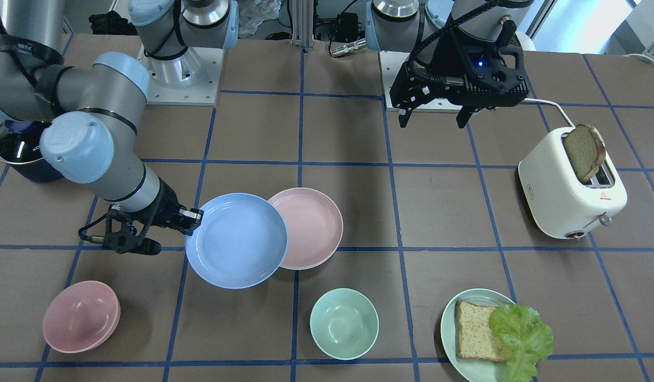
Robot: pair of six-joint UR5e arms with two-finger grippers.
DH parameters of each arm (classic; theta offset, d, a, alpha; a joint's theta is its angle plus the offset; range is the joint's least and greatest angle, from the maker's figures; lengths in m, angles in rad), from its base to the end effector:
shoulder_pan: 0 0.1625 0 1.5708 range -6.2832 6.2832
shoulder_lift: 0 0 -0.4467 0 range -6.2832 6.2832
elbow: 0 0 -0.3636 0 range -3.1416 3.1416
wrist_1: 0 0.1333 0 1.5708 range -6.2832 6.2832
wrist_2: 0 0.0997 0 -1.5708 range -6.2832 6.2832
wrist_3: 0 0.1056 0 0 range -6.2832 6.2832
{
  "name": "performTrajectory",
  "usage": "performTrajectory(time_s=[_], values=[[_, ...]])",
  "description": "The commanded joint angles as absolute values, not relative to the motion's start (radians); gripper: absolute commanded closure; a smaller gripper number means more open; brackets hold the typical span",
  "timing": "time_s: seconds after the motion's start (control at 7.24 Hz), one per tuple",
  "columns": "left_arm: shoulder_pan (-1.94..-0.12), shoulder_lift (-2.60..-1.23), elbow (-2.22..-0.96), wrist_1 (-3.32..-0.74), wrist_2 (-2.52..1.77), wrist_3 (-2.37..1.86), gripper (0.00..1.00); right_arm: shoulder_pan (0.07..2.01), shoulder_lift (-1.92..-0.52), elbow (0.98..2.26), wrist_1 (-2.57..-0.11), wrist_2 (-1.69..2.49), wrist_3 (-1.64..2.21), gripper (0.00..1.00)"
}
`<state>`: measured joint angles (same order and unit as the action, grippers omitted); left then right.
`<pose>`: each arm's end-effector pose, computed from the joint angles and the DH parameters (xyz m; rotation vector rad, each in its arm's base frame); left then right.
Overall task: Stack three plates with pink and blue
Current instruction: 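Lift the blue plate with the right gripper and carry it over the pink plate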
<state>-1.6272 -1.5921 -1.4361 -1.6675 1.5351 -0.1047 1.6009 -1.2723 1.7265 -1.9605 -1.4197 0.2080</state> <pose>-0.1635 -0.4637 0.5464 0.0745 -3.1037 0.0214 0.1657 -0.5461 0.3193 0.2735 2.9843 0.1229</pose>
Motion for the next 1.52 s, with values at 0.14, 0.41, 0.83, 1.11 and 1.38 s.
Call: performTrajectory(time_s=[0.14, 0.41, 0.83, 1.11, 1.38], values=[[-1.625, -1.589, -1.434, -1.669, 1.565, -0.094, 0.00, 1.718, -1.273, 1.736, -1.971, -1.430, 0.327, 1.00], [-1.626, -1.592, -1.436, -1.664, 1.559, -0.095, 0.00, 1.758, -1.273, 1.778, -2.055, -1.430, 0.371, 1.00], [-1.628, -1.601, -1.431, -1.658, 1.557, -0.095, 0.00, 1.782, -1.276, 1.868, -2.174, -1.436, 0.387, 1.00], [-1.628, -1.598, -1.434, -1.658, 1.562, -0.095, 0.00, 1.782, -1.285, 1.873, -2.174, -1.431, 0.387, 1.00], [-1.628, -1.609, -1.428, -1.658, 1.560, -0.095, 0.00, 1.782, -1.285, 1.873, -2.174, -1.425, 0.387, 1.00]])
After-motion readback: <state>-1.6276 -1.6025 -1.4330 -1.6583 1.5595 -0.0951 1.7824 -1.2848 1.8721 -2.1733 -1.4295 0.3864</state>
